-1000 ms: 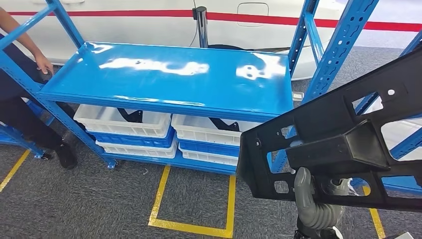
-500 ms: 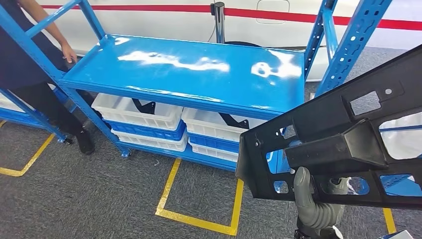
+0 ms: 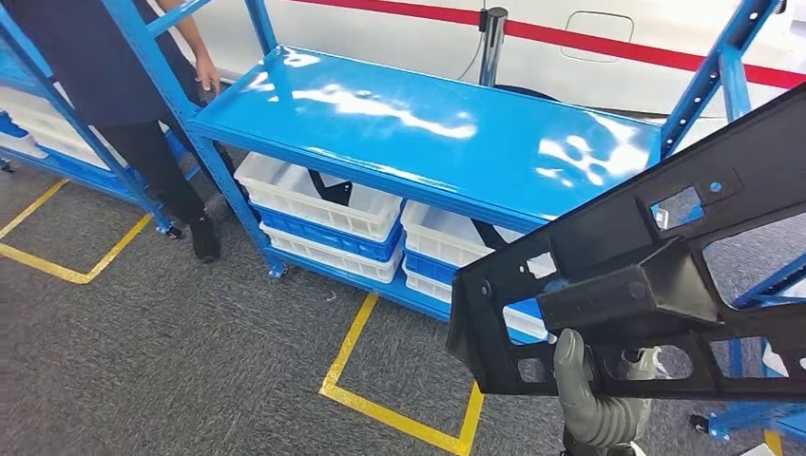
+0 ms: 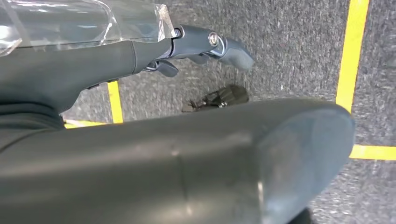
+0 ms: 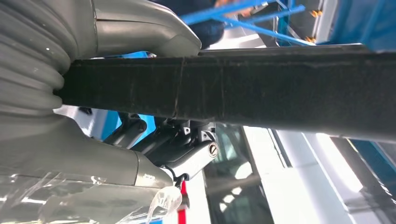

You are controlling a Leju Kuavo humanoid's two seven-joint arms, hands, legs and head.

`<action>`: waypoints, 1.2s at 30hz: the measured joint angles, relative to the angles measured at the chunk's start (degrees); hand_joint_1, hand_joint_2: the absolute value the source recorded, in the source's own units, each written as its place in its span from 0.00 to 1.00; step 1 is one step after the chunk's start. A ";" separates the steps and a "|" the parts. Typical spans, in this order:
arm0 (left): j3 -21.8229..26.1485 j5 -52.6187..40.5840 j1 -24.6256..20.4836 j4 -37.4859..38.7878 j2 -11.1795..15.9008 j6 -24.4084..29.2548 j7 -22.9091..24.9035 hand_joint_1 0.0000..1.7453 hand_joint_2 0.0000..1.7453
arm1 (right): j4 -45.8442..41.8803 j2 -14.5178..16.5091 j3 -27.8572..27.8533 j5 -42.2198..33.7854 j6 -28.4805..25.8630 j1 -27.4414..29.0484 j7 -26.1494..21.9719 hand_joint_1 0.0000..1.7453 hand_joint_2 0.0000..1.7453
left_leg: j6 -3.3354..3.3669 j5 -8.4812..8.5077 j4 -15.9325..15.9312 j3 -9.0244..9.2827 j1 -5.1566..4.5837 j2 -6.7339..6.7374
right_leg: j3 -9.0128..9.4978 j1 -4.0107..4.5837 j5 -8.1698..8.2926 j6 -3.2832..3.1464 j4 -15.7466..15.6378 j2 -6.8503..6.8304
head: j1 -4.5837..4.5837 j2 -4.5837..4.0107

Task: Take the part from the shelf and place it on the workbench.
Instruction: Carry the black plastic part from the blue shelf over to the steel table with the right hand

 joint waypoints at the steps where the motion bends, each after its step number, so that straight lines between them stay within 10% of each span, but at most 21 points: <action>1: 0.00 -0.02 0.05 0.00 -0.15 0.04 0.04 0.00 0.00 | 0.00 -0.08 -0.10 -0.40 0.03 0.36 -0.05 1.00 1.00 | -0.01 -0.01 0.05 0.04 0.00 -0.81 | -0.53 0.03 0.53 0.05 0.64 0.07 | 0.00 0.00; 5: -0.02 -0.17 0.05 0.00 -0.58 0.37 0.09 0.00 0.00 | -0.01 -0.19 -0.66 -2.94 0.52 1.77 -1.16 1.00 1.00 | -0.77 -0.63 1.23 -0.24 0.18 -4.02 | 5.04 -0.68 7.87 0.30 -12.73 2.99 | 0.01 0.00; 9: -0.04 -0.28 0.22 0.01 -0.73 0.42 0.10 0.00 0.00 | -0.01 -0.21 -1.29 -5.48 1.05 3.05 -3.03 1.00 1.00 | -1.45 -1.11 2.26 -1.37 0.35 -5.80 | 6.19 -0.60 8.48 -0.87 -15.59 2.80 | -0.05 0.00; 13: -0.11 -0.64 0.20 0.02 -0.95 0.22 0.12 0.00 0.00 | -0.02 -0.23 -1.96 -6.52 1.18 4.10 -4.13 1.00 1.00 | -2.77 -5.79 11.93 -6.09 0.44 -0.27 | 6.53 -0.69 8.34 -1.84 -15.67 0.14 | -0.29 -0.01; 16: -0.21 -0.82 0.04 0.02 -1.13 -0.16 0.35 0.00 0.00 | -0.02 -0.23 -2.36 -7.98 1.44 4.83 -4.78 1.00 1.00 | -3.11 -8.26 20.38 -10.75 0.81 0.97 | 6.70 -0.56 7.98 -1.95 -15.67 -2.04 | -0.30 0.00; 20: -0.31 -0.81 0.02 0.02 -1.14 -0.21 1.73 0.00 0.00 | -0.01 -0.19 -2.64 -10.44 2.19 5.23 -5.92 1.00 1.00 | -1.35 -1.67 6.37 -3.93 -0.07 3.87 | 7.66 -0.14 7.35 -1.79 -15.81 -4.72 | -0.28 0.00; 24: -0.34 -0.79 -0.09 0.02 -1.09 -0.18 2.12 0.00 0.00 | 0.13 -0.08 -2.82 -11.02 2.66 5.32 -6.20 1.00 1.00 | -0.23 -0.58 1.62 -1.81 -0.98 4.22 | 8.51 -0.13 6.89 -0.97 -16.38 -6.86 | -0.27 0.00; 27: -0.36 -0.56 0.09 0.02 -1.09 -0.20 2.17 0.00 0.00 | 0.17 -0.01 -2.97 -11.12 2.93 5.41 -6.25 1.00 1.00 | 0.13 0.58 -0.23 -0.36 -0.38 2.17 | 7.74 -0.12 4.59 -0.52 -13.17 -3.35 | -0.16 -0.02; 31: -0.42 -0.64 -0.11 0.02 -1.24 -0.23 2.34 0.00 0.00 | 0.40 -0.03 -2.99 -11.17 3.22 5.57 -6.22 1.00 1.00 | 0.40 0.70 -0.48 -0.12 -0.12 -0.74 | 0.23 -0.16 -0.25 -0.33 0.33 0.05 | -0.08 0.00; 36: -0.45 -0.14 -0.01 0.02 -1.20 -0.47 2.39 0.00 0.00 | 0.89 0.01 -2.87 -9.92 3.08 4.99 -5.46 1.00 1.00 | -1.29 -0.79 1.86 -0.73 0.63 -4.54 | 5.32 -1.33 8.26 0.73 -13.55 2.62 | -0.05 0.00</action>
